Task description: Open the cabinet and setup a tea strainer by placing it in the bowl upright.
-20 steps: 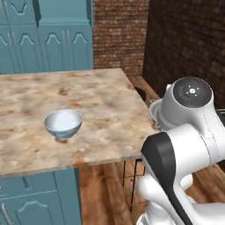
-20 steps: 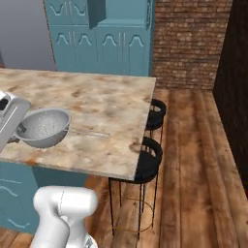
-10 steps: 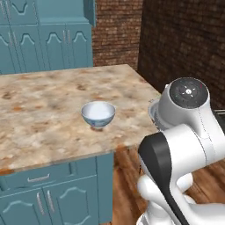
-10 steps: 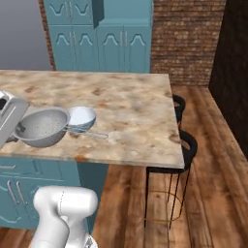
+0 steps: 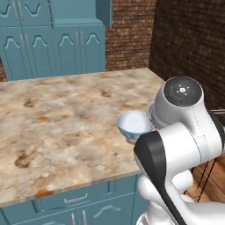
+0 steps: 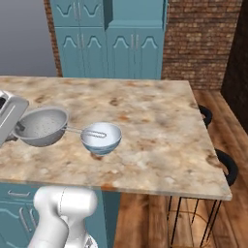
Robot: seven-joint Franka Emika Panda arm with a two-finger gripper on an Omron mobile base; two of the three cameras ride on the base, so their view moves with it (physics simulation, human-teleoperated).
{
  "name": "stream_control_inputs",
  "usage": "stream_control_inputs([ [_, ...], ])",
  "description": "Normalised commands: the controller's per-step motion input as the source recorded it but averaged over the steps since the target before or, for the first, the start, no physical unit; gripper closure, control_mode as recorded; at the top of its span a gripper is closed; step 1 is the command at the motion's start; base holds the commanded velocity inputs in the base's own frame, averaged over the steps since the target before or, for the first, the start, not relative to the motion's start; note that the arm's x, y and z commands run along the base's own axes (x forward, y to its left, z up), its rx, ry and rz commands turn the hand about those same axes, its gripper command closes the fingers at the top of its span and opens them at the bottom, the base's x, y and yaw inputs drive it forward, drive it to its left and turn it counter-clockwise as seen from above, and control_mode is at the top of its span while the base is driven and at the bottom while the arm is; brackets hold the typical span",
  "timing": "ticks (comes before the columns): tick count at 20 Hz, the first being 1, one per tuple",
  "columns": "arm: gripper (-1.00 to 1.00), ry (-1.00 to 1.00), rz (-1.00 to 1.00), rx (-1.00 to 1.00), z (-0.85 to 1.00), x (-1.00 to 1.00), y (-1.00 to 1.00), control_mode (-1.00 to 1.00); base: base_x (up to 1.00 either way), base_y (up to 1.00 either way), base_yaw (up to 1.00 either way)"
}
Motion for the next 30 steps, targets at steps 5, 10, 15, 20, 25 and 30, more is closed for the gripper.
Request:
stream_control_inputs([
  [5,1.00,0.00,0.00,0.00,0.00,0.00,0.00,1.00,0.27,0.20,-0.03],
  [10,1.00,0.00,0.00,0.00,0.00,0.36,0.02,-1.00,0.06,0.03,0.00],
  [15,1.00,0.00,0.08,0.06,-0.17,0.77,-0.04,-1.00,0.00,0.00,0.00],
  [20,1.00,0.02,0.03,0.13,-0.69,1.00,-0.26,-1.00,0.00,0.00,0.00],
  [25,1.00,-0.07,0.03,0.06,-0.91,0.96,-0.32,-1.00,0.00,0.00,0.00],
  [30,1.00,-0.16,0.00,0.00,-0.66,0.77,-0.09,-1.00,0.00,0.00,0.00],
])
